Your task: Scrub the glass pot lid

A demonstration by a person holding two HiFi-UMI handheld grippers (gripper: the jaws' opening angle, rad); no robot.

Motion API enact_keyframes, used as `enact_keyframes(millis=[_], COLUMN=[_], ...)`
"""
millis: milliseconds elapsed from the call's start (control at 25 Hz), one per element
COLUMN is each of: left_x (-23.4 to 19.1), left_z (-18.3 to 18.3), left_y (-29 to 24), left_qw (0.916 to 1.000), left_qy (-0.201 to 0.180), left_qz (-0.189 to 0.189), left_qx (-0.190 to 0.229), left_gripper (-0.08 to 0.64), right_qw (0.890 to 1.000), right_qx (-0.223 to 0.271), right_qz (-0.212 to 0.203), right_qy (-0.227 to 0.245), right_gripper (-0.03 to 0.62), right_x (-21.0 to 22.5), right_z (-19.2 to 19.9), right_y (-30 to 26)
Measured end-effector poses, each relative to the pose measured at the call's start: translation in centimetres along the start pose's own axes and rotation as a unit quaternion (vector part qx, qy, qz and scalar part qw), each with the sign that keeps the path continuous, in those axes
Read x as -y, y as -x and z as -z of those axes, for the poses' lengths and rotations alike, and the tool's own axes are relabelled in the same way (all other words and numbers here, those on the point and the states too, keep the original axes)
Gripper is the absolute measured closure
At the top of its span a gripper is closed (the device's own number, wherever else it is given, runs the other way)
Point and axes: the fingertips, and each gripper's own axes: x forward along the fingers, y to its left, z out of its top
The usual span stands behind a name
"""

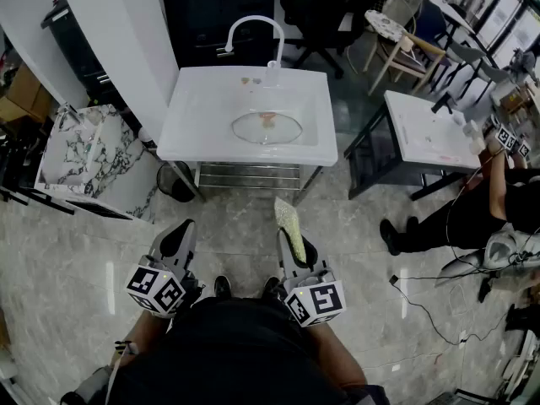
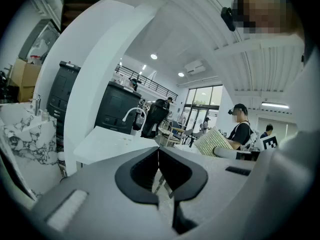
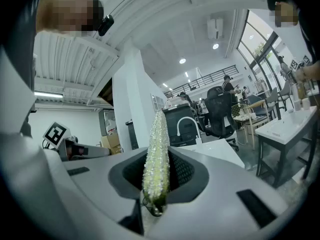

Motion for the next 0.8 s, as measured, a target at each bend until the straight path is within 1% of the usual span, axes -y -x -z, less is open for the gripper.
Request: enact_keyframes(millis=[320,480,640,720,800], left_x=[0.7,0.3,0.8,1.4,2.1], left_z=[0.1,-1.2,-3.3,-4.1,-4.4], left_y=[-0.5,-1.4,-2.8,-3.4,-3.8], left_qw=[0.9999,0.9991,0.9963,0.9944,0.9930], left_qy=[-0.005,-0.015,-0.038,-0.046,-0.045], left_qz=[-0.011,-0.032,-0.057,-0.071,-0.084], left_qx=[0.002,0.021,0.051,0.063,0.070], left_gripper=[0.558,0.558,0.558,0.558,0.558], right_qw=[1.000,1.000,0.998,0.998,0.998], right_qx=[0.006,0.017,0.035,0.042,0.044], right_qz=[0.003,-0.002,0.007,0.015,0.018], right_qy=[-0.004,0.018,0.047,0.047,0.047], right_gripper=[0.526,0.526,0.526,0.526,0.526], right_x=[1.6,3.0,6.9,9.3,11.4], right_z=[-0.2,-1.6,-4.0,-5.0,-5.6], right_y=[1.3,1.8,2.0,2.0,2.1])
